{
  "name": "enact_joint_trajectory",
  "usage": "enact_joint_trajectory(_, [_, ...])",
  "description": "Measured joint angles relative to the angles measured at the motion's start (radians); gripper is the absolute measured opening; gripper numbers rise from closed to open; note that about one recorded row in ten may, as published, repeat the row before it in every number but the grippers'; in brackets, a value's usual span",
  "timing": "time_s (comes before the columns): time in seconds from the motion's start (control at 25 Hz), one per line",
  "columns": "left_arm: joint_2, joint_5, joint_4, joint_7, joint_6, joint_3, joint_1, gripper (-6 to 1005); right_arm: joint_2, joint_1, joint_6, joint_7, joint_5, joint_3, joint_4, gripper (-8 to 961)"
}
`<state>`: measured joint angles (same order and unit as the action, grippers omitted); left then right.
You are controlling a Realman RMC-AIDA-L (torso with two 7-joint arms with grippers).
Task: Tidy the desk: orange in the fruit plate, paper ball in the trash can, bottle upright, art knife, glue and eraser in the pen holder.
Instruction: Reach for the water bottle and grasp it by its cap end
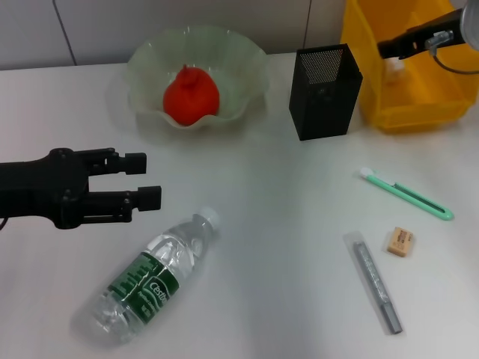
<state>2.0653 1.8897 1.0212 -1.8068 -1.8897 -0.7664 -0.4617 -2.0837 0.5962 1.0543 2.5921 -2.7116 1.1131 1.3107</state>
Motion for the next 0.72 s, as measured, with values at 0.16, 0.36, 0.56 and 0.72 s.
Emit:
enact_joint_trajectory(0.16, [0.000, 0.000, -0.005, 0.000, -0.001, -0.001, 0.000, 769, 0.004, -0.103, 0.071, -0.003, 0.112, 0.063, 0.151, 534])
enact_joint_trajectory(0.36, [-0.002, 0.007, -0.006, 0.001, 0.019, -0.001, -0.009, 769, 0.000, -0.156, 0.194, -0.012, 0.142, 0.079, 0.237, 530])
enact_joint_trajectory(0.56, [-0.002, 0.008, -0.011, -0.001, 0.020, -0.001, -0.022, 769, 0.001, -0.232, 0.236, -0.084, 0.278, 0.086, 0.294, 528])
enact_joint_trajectory(0.72, [-0.002, 0.008, -0.016, -0.001, 0.020, -0.001, -0.025, 769, 0.004, -0.272, 0.369, -0.225, 0.494, 0.004, 0.317, 529])
